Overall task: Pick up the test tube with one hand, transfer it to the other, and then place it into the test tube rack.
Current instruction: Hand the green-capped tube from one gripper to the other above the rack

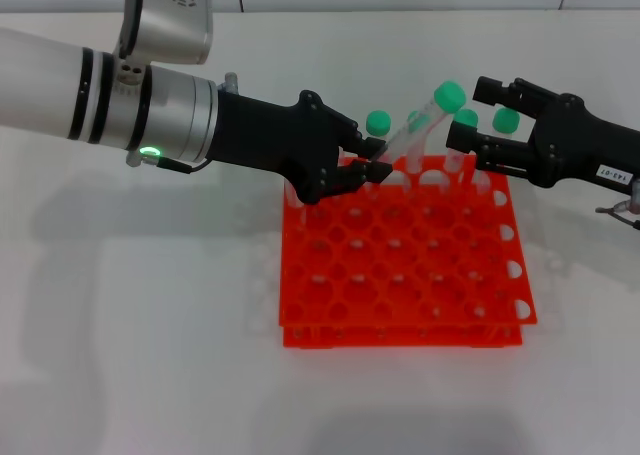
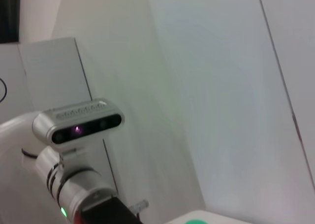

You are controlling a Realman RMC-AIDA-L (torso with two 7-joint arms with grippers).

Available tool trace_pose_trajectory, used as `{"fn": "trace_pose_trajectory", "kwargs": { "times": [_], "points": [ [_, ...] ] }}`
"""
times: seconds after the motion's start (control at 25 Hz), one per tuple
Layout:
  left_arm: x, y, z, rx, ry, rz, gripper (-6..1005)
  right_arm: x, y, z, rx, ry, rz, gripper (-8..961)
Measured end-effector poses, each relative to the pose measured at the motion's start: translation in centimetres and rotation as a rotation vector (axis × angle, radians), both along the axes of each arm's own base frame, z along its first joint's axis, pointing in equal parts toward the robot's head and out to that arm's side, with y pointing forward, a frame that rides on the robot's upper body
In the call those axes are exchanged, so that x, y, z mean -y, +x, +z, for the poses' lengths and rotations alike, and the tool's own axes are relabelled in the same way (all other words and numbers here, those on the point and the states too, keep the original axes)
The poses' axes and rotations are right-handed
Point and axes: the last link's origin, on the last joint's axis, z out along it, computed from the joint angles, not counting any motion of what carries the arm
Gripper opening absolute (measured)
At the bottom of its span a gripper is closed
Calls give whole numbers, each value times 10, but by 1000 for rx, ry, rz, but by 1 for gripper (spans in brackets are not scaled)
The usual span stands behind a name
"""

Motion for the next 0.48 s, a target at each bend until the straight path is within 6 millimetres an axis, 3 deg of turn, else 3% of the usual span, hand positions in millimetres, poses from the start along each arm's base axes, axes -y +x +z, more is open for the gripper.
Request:
{"fn": "trace_pose_trajectory", "kwargs": {
  "times": [0.48],
  "points": [
    [2,-2,-1,2,0,3,218,3,-3,-4,-70,5,-12,869]
  ]
}}
